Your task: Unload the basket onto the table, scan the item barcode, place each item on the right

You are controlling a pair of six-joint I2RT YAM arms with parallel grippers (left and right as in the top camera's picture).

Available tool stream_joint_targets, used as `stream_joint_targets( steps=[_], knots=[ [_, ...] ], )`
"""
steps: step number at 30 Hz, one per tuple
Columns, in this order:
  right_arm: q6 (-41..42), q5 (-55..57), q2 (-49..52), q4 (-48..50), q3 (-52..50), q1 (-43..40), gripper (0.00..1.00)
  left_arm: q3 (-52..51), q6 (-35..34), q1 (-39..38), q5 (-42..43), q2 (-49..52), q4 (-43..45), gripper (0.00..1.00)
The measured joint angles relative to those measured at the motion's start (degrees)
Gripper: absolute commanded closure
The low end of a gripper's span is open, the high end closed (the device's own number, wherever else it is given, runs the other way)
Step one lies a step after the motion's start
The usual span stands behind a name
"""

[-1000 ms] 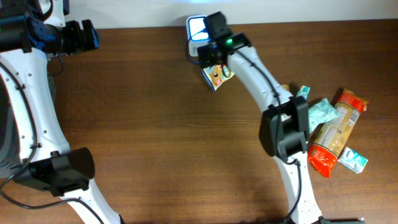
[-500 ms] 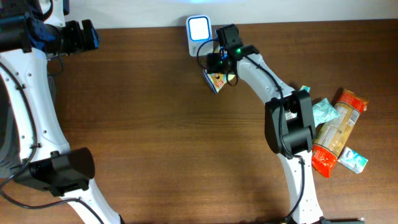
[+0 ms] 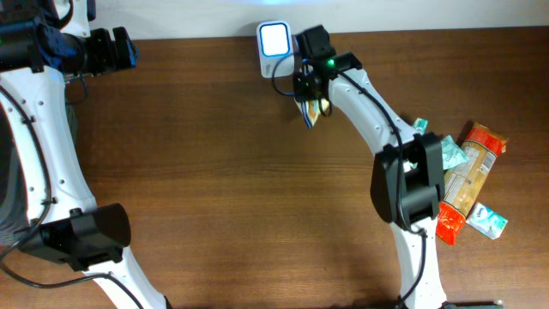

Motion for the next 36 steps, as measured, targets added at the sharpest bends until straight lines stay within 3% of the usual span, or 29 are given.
stream_joint_targets(
  steps=[7,13,26,32,33,34,35,36],
  knots=[
    [-20.5,19.7,-4.3,7.1,4.1,13.1,0.96,0.0,0.0,0.0,0.0,0.0,0.0,0.01],
    [-28.1,27.7,-4.3,10.6,4.1,15.9,0.96,0.0,0.0,0.0,0.0,0.0,0.0,0.01],
    [-30.5,30.6,-4.3,10.1,4.1,13.6,0.96,0.0,0.0,0.0,0.0,0.0,0.0,0.01],
    [-25.3,30.3,-4.3,-6.4,4.2,13.9,0.96,0.0,0.0,0.0,0.0,0.0,0.0,0.01],
    [-23.6,26.8,-4.3,-9.5,4.2,13.9,0.92,0.0,0.0,0.0,0.0,0.0,0.0,0.01],
    [-22.2,23.2,-4.3,-10.3,4.2,13.7,0.71,0.0,0.0,0.0,0.0,0.0,0.0,0.01],
    [-20.8,19.0,-4.3,-10.2,4.2,13.5,0.62,0.0,0.0,0.0,0.0,0.0,0.0,0.01],
    [-19.2,15.2,-4.3,-8.9,4.2,13.2,0.60,0.0,0.0,0.0,0.0,0.0,0.0,0.01]
  ],
)
